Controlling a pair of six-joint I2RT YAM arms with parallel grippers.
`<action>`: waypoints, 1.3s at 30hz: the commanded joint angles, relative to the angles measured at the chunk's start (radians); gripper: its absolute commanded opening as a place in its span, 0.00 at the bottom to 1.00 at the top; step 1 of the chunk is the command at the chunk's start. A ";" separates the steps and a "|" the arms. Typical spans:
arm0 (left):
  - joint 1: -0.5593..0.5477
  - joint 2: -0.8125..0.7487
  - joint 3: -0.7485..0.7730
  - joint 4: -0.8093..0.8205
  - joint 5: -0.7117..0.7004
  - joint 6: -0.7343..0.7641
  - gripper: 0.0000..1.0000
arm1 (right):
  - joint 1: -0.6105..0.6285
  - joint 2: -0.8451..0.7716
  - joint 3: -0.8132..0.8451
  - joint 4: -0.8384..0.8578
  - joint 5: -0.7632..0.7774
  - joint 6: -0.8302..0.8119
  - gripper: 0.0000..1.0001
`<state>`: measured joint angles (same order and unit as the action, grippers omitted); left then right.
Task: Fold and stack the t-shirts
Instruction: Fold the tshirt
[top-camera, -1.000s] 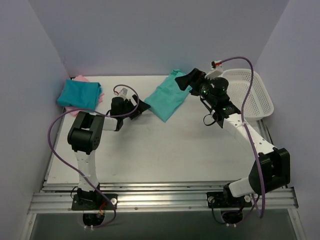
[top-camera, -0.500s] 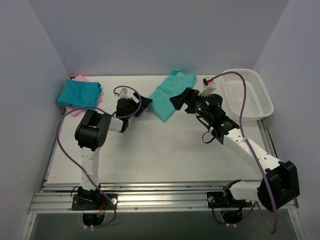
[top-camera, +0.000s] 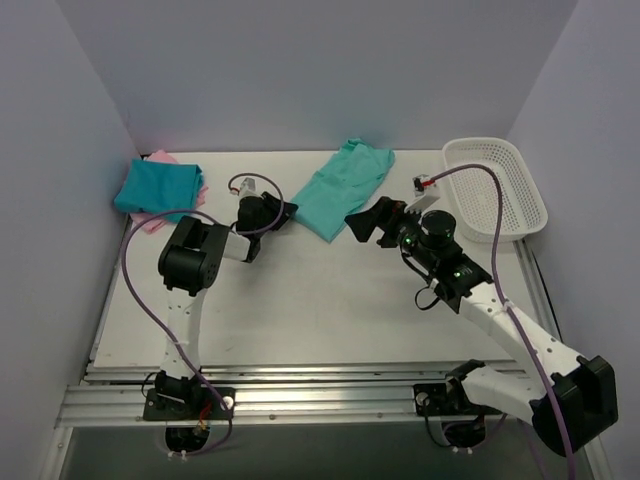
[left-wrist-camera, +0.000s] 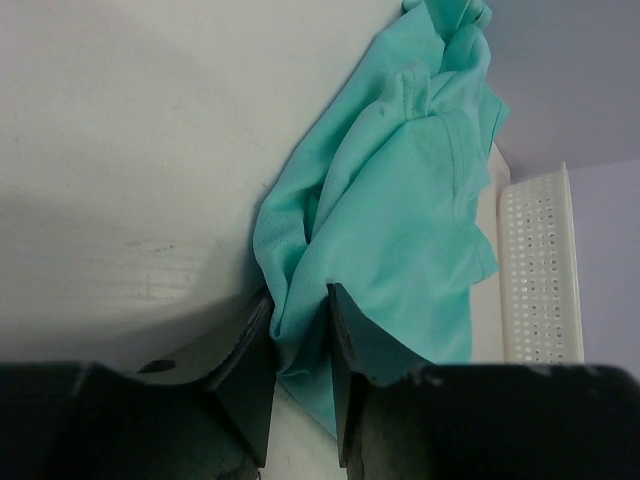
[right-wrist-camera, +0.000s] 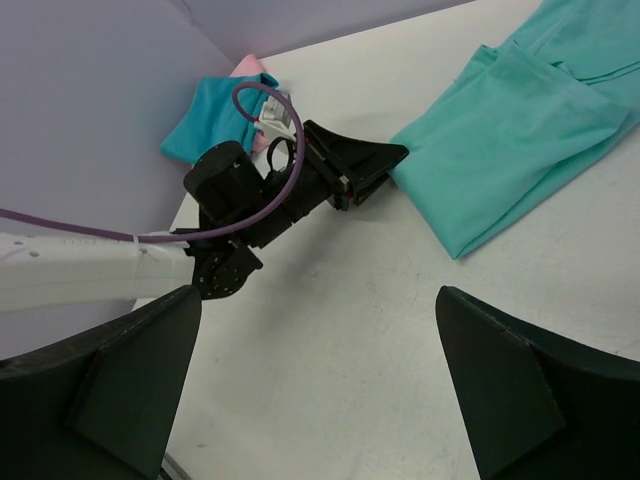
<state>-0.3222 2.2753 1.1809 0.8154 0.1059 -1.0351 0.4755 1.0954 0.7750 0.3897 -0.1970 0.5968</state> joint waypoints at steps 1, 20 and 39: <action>-0.006 0.036 0.057 0.025 0.003 0.021 0.34 | 0.012 -0.092 -0.026 -0.015 0.016 -0.019 1.00; -0.073 -0.411 -0.320 -0.056 -0.081 0.106 0.26 | 0.077 -0.042 -0.181 -0.290 0.154 0.119 1.00; -0.304 -0.629 -0.501 -0.234 -0.294 0.050 0.12 | 0.416 0.100 -0.307 -0.018 0.473 0.380 1.00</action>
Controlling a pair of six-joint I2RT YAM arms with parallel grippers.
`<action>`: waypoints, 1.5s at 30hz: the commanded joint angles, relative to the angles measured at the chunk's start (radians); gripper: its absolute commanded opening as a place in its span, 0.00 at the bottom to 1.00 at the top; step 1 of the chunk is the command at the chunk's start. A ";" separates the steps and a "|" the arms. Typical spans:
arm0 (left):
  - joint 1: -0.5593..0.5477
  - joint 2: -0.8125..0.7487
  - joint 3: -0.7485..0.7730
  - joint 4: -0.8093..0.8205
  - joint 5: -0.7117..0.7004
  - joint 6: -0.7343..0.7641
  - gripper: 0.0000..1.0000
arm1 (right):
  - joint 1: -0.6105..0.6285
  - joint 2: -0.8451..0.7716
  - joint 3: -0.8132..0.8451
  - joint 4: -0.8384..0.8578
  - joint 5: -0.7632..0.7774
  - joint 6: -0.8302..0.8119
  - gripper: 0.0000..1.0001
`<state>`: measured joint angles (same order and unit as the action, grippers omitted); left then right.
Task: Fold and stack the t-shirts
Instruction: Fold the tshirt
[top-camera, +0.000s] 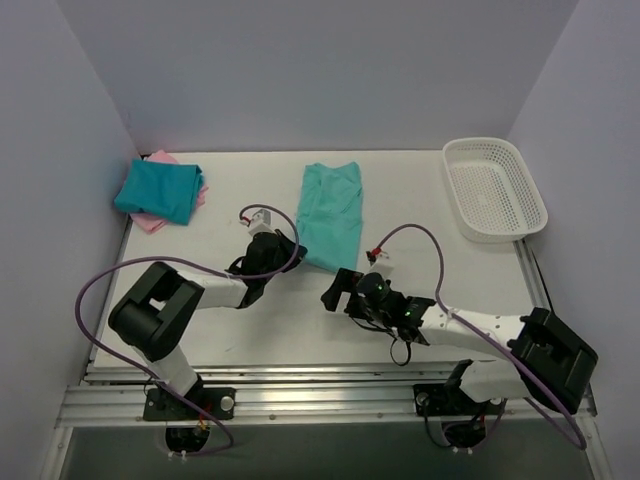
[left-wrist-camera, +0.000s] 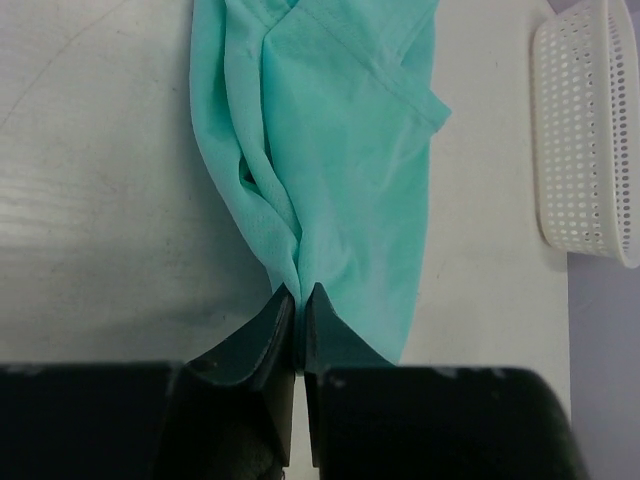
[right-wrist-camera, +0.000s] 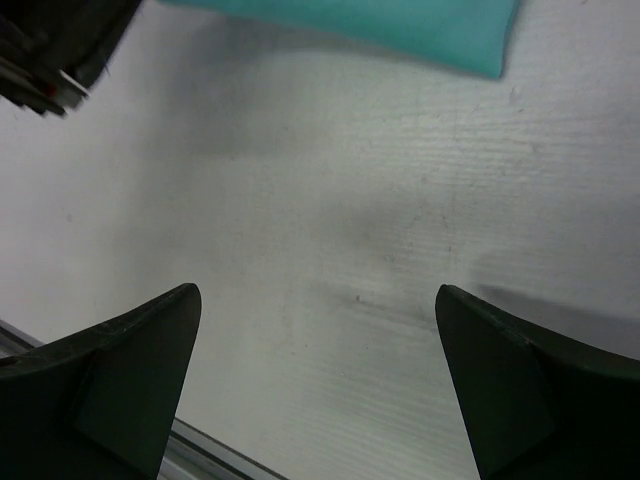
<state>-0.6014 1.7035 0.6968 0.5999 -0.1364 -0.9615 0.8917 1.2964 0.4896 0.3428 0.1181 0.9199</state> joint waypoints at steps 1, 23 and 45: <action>-0.028 -0.065 -0.026 -0.014 -0.055 -0.028 0.12 | -0.008 -0.121 -0.057 0.033 0.185 0.062 1.00; -0.058 -0.185 -0.140 -0.017 -0.118 -0.092 0.02 | -0.195 0.314 -0.125 0.495 -0.086 0.137 0.99; -0.060 -0.179 -0.154 -0.015 -0.134 -0.097 0.02 | -0.154 0.112 -0.146 0.257 -0.014 0.120 0.08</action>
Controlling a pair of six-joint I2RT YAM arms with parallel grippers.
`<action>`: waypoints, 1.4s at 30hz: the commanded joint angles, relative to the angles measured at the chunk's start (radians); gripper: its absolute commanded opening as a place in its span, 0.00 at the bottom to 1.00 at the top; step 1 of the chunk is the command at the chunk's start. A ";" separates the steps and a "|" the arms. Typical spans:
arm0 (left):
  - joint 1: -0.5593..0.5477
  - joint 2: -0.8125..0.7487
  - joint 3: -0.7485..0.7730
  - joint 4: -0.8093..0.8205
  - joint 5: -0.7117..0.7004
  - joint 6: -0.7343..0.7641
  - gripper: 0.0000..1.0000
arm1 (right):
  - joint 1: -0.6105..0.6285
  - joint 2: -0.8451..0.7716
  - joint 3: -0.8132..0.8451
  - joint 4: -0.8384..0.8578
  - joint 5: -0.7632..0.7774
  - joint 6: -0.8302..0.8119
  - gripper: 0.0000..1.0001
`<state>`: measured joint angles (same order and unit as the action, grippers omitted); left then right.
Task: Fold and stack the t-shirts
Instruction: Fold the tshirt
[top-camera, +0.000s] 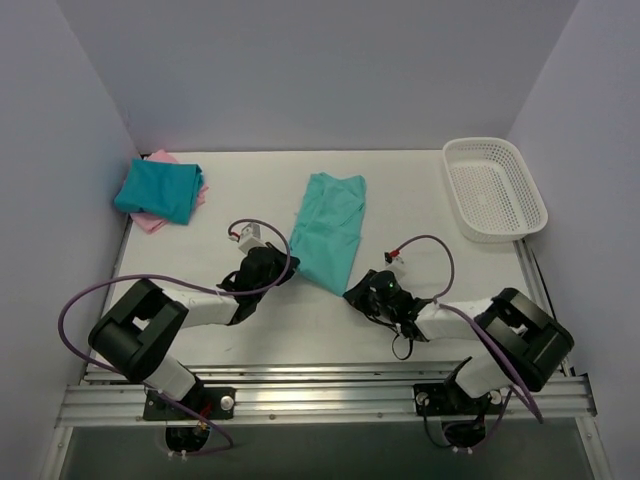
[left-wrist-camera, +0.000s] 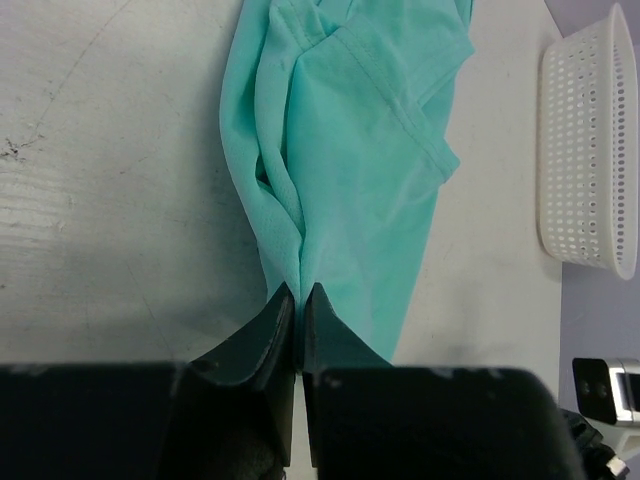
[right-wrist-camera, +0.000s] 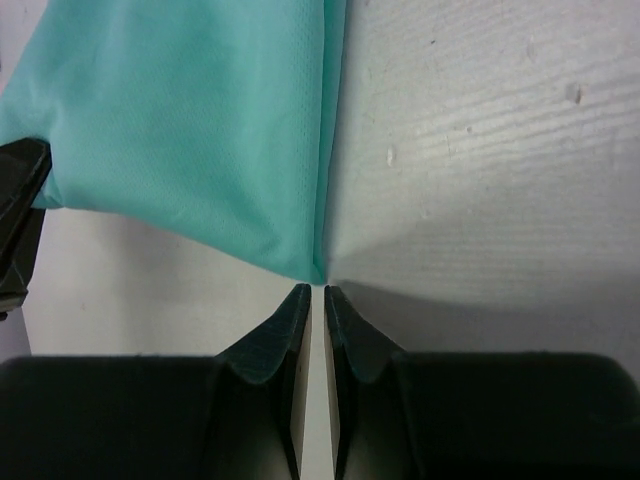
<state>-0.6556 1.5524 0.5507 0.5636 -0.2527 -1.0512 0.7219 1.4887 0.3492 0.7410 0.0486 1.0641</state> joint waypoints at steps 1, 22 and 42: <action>-0.006 -0.034 -0.011 0.013 -0.019 -0.009 0.02 | 0.019 -0.129 -0.004 -0.190 0.062 -0.027 0.08; -0.070 -0.210 -0.035 -0.136 -0.043 -0.027 0.02 | 0.151 -0.302 0.074 -0.390 0.079 0.002 1.00; -0.087 -0.078 -0.024 -0.037 -0.003 -0.056 0.02 | 0.175 -0.263 -0.075 -0.239 0.152 0.093 0.79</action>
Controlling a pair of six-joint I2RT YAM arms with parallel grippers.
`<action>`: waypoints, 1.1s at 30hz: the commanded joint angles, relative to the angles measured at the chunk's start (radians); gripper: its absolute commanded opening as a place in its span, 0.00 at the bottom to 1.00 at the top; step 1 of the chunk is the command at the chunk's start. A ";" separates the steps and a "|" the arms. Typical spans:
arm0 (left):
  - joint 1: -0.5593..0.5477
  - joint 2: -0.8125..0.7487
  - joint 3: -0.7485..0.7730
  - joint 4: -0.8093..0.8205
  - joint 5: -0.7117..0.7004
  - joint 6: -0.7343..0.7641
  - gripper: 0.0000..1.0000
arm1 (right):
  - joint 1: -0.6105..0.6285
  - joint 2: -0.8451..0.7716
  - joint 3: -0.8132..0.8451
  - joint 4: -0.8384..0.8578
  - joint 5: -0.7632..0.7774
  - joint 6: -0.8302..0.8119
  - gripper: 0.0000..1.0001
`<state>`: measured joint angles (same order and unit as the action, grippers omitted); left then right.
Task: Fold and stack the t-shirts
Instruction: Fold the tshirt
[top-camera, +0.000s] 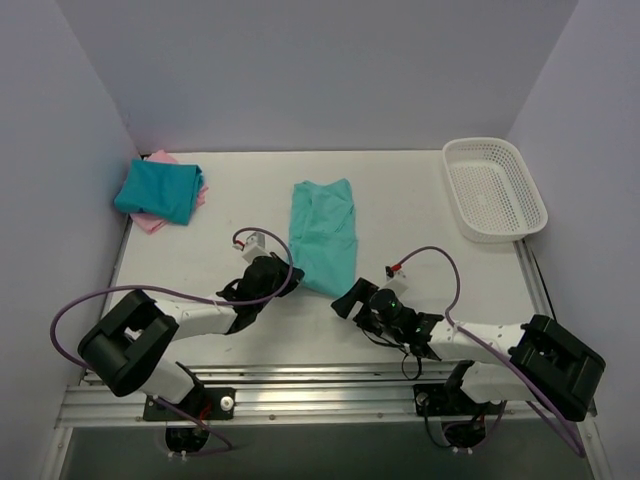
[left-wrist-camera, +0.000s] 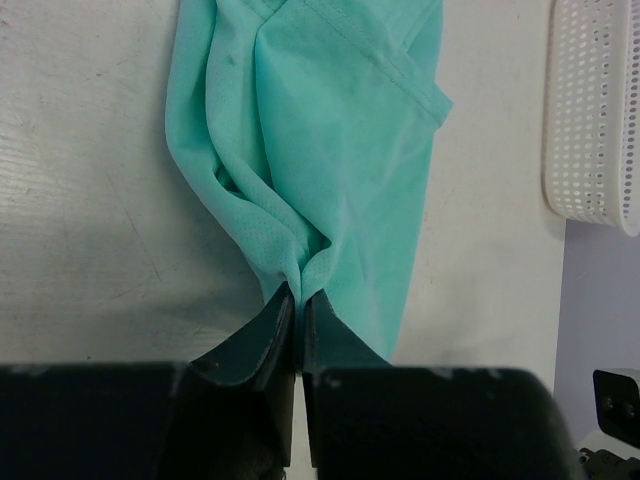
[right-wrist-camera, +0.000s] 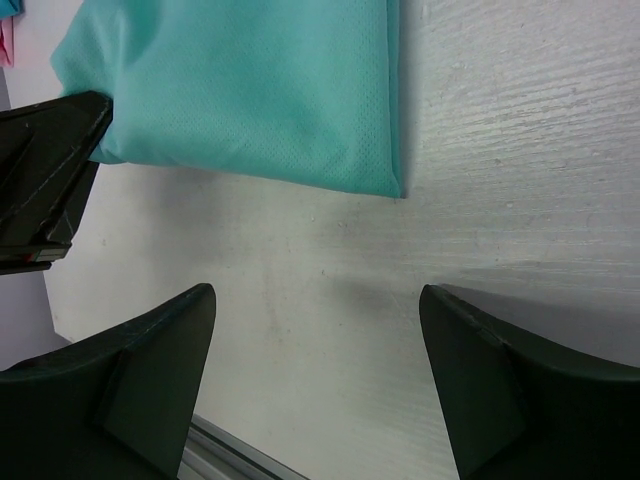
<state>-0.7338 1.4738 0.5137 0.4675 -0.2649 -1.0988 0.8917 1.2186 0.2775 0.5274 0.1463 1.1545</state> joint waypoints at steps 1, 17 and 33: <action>-0.010 -0.006 0.009 0.054 0.006 -0.009 0.02 | 0.006 0.006 0.006 -0.033 0.062 -0.001 0.79; -0.012 -0.072 -0.024 0.026 -0.017 -0.004 0.02 | -0.102 0.177 0.095 0.016 0.088 -0.110 0.66; -0.012 0.011 -0.014 0.080 -0.005 -0.009 0.02 | -0.094 0.291 0.080 0.117 0.027 -0.088 0.42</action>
<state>-0.7391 1.4761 0.4900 0.4862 -0.2653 -1.1000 0.7925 1.4887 0.3798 0.7330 0.1898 1.0710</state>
